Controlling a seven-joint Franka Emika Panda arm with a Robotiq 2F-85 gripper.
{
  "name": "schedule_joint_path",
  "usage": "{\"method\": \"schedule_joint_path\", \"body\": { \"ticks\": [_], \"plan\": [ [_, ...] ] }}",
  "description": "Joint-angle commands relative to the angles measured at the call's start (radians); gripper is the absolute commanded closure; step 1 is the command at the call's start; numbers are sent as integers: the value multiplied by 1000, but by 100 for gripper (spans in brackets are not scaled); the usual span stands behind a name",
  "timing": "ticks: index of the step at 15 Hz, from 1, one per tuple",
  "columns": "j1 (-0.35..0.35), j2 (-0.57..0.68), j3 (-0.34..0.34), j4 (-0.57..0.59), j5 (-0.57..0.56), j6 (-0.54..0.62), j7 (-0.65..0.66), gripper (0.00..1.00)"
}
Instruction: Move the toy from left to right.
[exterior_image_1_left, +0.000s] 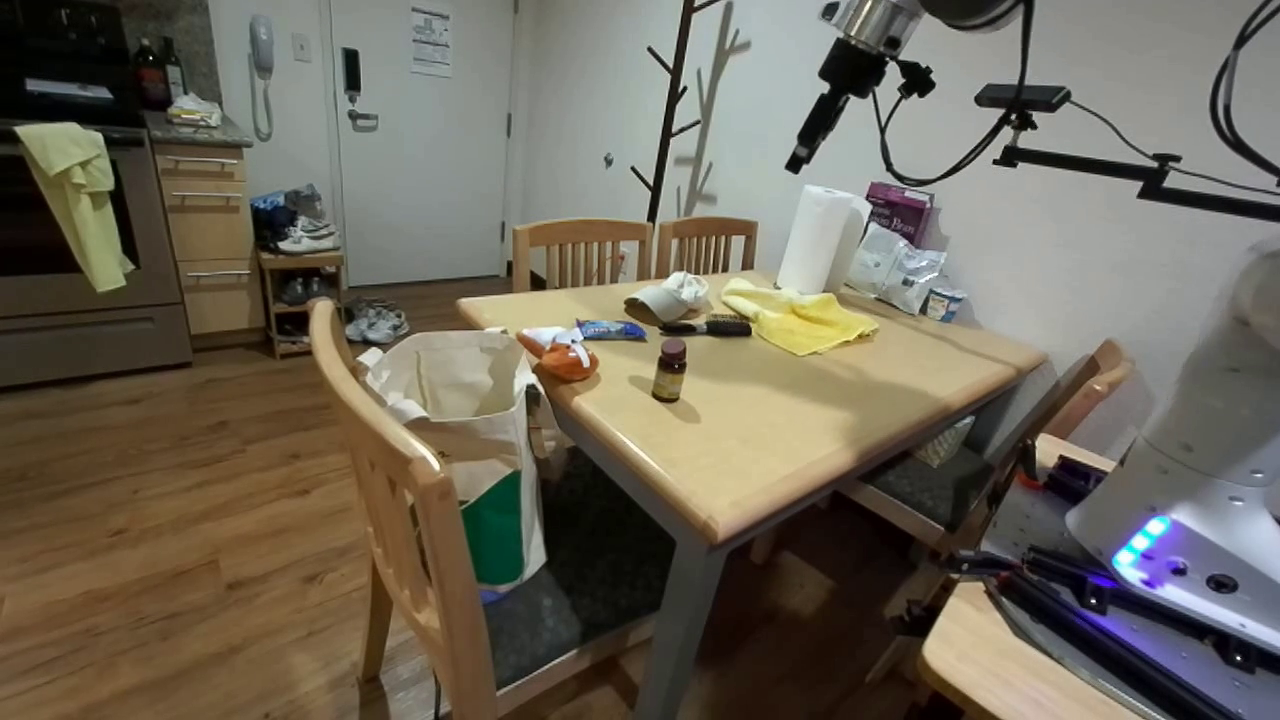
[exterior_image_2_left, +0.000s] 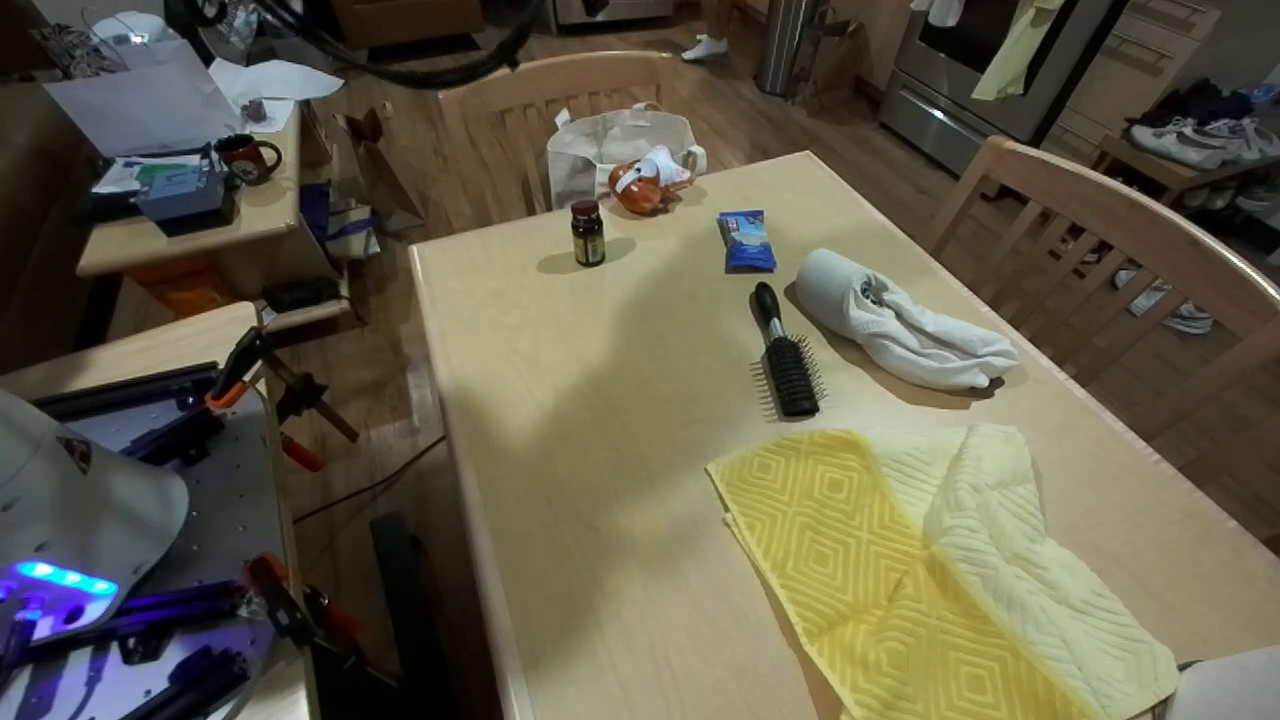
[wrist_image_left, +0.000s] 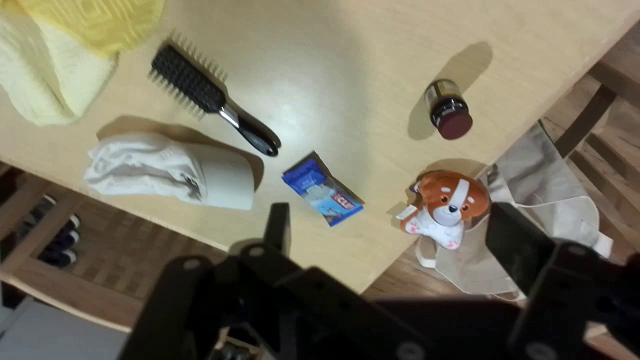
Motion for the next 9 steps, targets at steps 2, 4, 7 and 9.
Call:
{"method": "schedule_joint_path", "body": {
  "ticks": [2, 4, 7, 9],
  "plan": [
    [55, 240, 105, 177, -59, 102, 4, 0],
    [76, 358, 139, 262, -95, 98, 10, 0],
    [102, 554, 153, 410, -179, 35, 23, 0],
    [88, 618, 164, 458, -124, 39, -66, 0]
  ]
}}
